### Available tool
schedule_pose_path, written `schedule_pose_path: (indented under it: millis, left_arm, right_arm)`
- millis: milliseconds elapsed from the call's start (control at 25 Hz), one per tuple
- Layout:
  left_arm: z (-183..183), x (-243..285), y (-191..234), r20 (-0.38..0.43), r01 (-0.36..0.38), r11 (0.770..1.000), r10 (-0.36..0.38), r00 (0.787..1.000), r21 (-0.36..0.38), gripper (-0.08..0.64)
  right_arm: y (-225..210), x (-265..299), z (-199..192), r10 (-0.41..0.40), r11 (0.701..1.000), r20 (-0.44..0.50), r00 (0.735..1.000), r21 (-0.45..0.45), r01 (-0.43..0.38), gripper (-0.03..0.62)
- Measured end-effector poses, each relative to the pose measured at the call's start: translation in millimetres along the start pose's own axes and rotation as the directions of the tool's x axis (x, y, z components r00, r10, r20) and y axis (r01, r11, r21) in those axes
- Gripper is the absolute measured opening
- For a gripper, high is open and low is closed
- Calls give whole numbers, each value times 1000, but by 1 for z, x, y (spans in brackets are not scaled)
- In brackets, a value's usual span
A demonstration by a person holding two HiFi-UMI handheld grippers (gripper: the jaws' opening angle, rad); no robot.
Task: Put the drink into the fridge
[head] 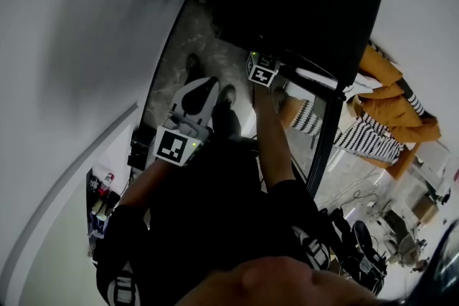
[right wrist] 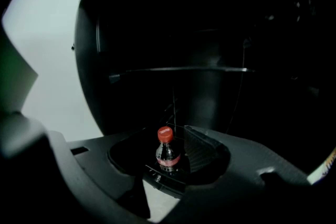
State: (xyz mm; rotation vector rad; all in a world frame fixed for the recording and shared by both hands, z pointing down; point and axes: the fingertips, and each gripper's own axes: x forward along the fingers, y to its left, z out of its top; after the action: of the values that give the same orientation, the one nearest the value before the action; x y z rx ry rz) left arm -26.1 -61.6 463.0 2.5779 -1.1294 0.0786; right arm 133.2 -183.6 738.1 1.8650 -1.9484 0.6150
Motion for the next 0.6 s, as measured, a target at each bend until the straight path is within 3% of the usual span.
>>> schedule_pose_path:
  millis: [120, 280, 600]
  left_arm:
    - [5, -1, -7, 16, 2, 1000, -2, 1000, 1, 6]
    - [25, 0, -18, 99, -8, 1000, 8, 995, 6, 6]
    - [33, -7, -46, 115, -20, 1000, 17, 993, 22, 6]
  right_arm:
    - [-5, -17, 6, -13, 1000, -7, 1000, 4, 13, 166]
    - [-9, -40, 13, -8, 1000, -8, 1000, 22, 8, 151]
    - [-11, -94, 24, 18, 999, 0, 1000, 48, -18, 105]
